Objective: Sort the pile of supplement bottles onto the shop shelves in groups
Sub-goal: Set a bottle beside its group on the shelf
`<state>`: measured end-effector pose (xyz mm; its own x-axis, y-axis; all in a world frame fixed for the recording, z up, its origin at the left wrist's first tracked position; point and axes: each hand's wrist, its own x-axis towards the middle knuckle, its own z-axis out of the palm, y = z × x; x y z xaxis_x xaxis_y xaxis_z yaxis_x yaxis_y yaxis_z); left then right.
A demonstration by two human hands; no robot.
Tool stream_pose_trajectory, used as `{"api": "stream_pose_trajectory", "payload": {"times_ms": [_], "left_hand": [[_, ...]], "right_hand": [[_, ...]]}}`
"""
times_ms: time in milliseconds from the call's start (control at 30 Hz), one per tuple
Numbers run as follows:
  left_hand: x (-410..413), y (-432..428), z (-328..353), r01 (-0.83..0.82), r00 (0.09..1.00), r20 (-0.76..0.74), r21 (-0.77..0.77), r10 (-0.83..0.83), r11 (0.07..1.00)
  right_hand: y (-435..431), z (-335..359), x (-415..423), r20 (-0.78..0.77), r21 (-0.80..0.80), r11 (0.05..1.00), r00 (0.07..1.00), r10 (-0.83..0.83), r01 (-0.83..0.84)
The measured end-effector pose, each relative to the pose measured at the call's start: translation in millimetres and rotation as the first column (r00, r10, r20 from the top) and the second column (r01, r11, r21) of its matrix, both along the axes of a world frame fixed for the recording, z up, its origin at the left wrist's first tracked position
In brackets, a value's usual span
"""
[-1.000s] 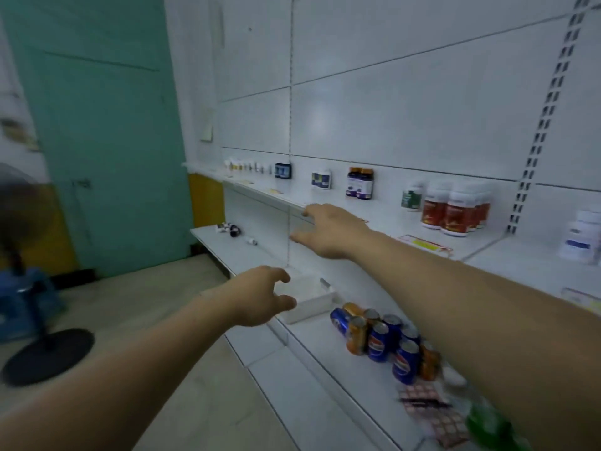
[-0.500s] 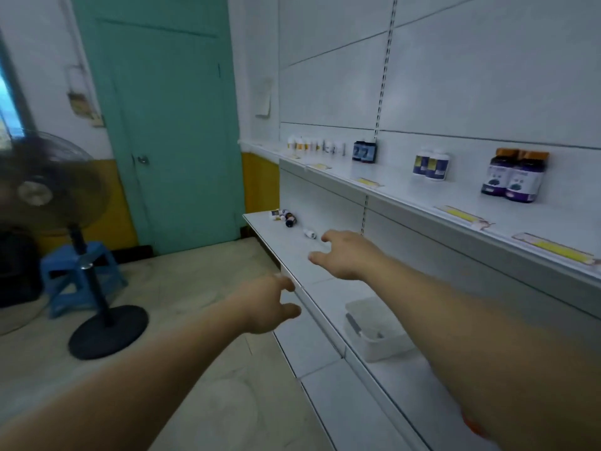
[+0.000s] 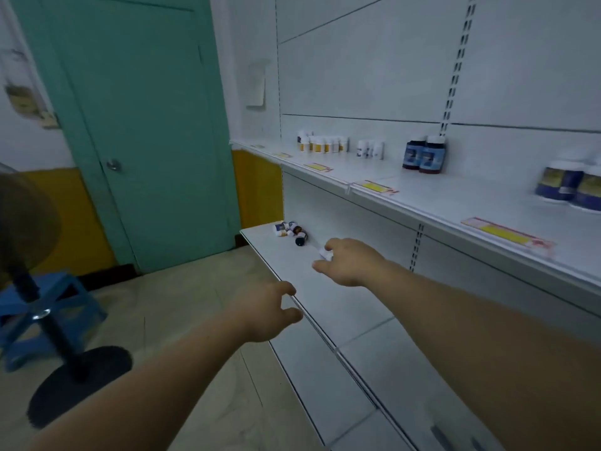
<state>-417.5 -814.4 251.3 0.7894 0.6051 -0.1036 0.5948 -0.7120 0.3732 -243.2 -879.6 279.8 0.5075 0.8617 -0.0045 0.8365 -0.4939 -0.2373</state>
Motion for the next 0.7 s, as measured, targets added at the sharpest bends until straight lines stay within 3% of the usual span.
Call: {"api": "stream_pose_trajectory", "payload": {"times_ms": [300,500,700], "left_hand": [[49,246,-20,0.138,0.987,-0.084,0.009,-0.137,0.990],[108,375,-29,0.226,0.965,-0.130,-0.026,-0.227,0.974],[179,495,-79,0.280,0.945,-0.165,-0.040,-0.283,0.959]], "right_hand": [[227,-23,42,-0.071,-0.043,0.988,0.986,-0.152,0.149],[331,-36,93,-0.118,-0.051,0.970,0.963,-0.243,0.239],[437,-94,172,-0.180,-0.035,0.944,0.927,-0.330,0.329]]}}
